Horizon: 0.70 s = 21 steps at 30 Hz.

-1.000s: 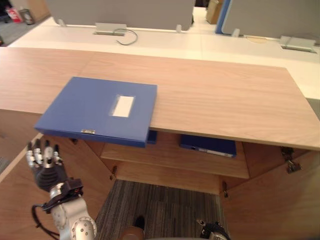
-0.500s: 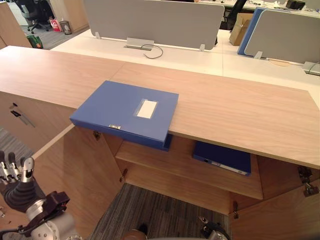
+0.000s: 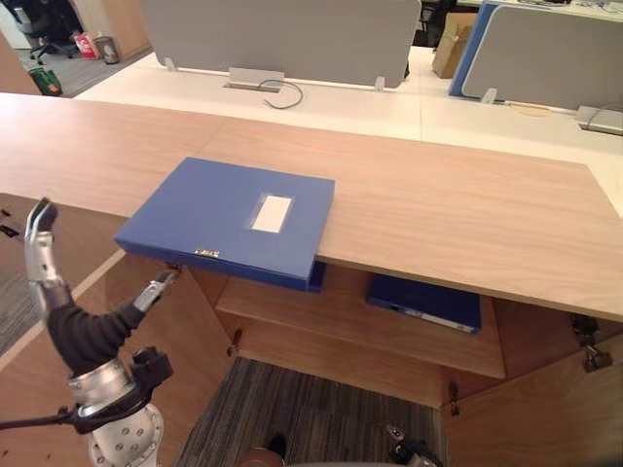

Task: Walk over to the cabinet, pick up the folder, carry it to the office cabinet, place the folder inside the office cabinet, then close the office cabinet door

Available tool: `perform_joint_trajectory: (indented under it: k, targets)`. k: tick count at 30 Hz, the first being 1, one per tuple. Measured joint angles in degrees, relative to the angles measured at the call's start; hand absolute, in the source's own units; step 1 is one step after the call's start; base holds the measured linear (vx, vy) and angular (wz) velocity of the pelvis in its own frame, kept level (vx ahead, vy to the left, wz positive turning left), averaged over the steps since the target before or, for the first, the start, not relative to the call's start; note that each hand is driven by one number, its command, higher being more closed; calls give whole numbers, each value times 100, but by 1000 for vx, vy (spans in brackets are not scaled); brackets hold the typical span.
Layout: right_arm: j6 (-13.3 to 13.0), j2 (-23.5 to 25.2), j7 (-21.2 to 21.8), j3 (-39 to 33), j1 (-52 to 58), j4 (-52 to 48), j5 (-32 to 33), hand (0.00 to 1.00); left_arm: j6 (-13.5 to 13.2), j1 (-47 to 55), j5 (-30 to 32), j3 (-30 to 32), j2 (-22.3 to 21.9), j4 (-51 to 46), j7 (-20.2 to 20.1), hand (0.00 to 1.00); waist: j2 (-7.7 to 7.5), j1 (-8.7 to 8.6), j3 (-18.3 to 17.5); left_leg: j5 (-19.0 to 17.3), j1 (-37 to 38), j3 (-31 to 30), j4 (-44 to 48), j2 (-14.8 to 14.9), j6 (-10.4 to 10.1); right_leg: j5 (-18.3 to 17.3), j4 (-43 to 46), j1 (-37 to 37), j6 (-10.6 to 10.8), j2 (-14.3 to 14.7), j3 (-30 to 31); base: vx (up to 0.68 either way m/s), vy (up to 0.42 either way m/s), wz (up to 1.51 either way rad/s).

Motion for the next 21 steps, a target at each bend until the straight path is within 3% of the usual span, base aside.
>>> perform_joint_trajectory:
  k: [3,6,21]
  targets:
    - [-55,-138,62,359,-57,222,-1,0,-4,-93,899,-160,620,4,267,0,5,-2,-6,-9,-6,105,-14,53,-11,48,-115,-49,-35,79,152,-1,-10,-20]
    - [-90,-255,114,443,-99,364,0,0,-47,-236,1217,-255,989,48,294,0,15,-17,-15,-8,15,106,-13,80,-12,51,-131,-63,-38,107,245,-2,-11,-13]
    - [-213,-440,179,333,-107,598,-2,0,-234,-447,2037,-377,2454,1166,307,0,75,-8,-154,-19,115,226,-26,218,-39,98,-128,-103,-117,217,553,-37,4,-9]
